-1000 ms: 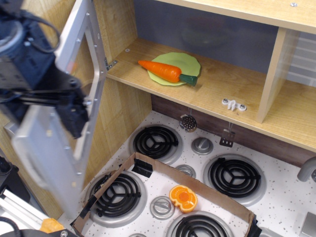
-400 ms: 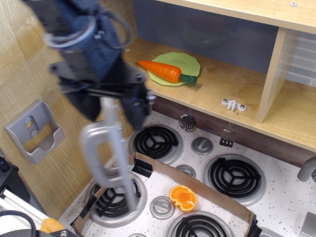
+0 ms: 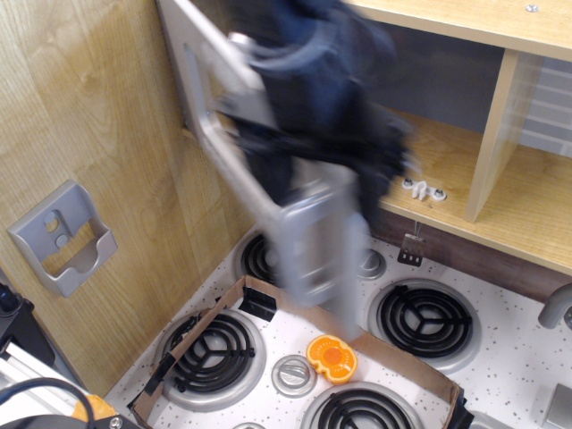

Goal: Close microwave

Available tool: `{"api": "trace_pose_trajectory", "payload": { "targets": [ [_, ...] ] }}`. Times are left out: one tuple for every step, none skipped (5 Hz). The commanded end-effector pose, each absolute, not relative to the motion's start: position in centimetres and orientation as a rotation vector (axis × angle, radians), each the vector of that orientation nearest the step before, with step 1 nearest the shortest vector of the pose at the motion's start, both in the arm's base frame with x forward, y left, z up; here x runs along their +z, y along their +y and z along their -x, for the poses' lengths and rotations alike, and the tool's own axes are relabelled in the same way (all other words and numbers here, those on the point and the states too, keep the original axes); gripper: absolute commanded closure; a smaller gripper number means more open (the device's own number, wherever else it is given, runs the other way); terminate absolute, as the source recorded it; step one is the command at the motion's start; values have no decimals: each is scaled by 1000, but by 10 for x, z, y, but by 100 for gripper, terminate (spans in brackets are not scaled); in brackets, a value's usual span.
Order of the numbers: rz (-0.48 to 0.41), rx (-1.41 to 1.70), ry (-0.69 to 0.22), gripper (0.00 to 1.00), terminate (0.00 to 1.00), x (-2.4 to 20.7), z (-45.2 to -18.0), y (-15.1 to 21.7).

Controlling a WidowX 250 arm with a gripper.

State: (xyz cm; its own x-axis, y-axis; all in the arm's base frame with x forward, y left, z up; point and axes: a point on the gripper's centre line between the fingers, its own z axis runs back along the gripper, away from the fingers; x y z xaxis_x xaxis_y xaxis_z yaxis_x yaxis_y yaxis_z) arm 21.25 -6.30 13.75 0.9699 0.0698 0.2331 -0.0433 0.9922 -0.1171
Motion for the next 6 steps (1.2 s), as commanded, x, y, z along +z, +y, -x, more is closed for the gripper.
{"api": "trace_pose_trajectory", "payload": {
  "targets": [
    [141,-13,-274,0,0,154,-247,-117],
    [116,-33,-261,0,0,160,-261,-128],
    [139,-62,-251,0,0,153,-269,-123],
    [150,-96,-241,0,0,148,-278,-118],
    [147,-100,-237,0,0,143,-281,-116],
    [125,-37,-237,0,0,129,-277,-114]
  ]
}}
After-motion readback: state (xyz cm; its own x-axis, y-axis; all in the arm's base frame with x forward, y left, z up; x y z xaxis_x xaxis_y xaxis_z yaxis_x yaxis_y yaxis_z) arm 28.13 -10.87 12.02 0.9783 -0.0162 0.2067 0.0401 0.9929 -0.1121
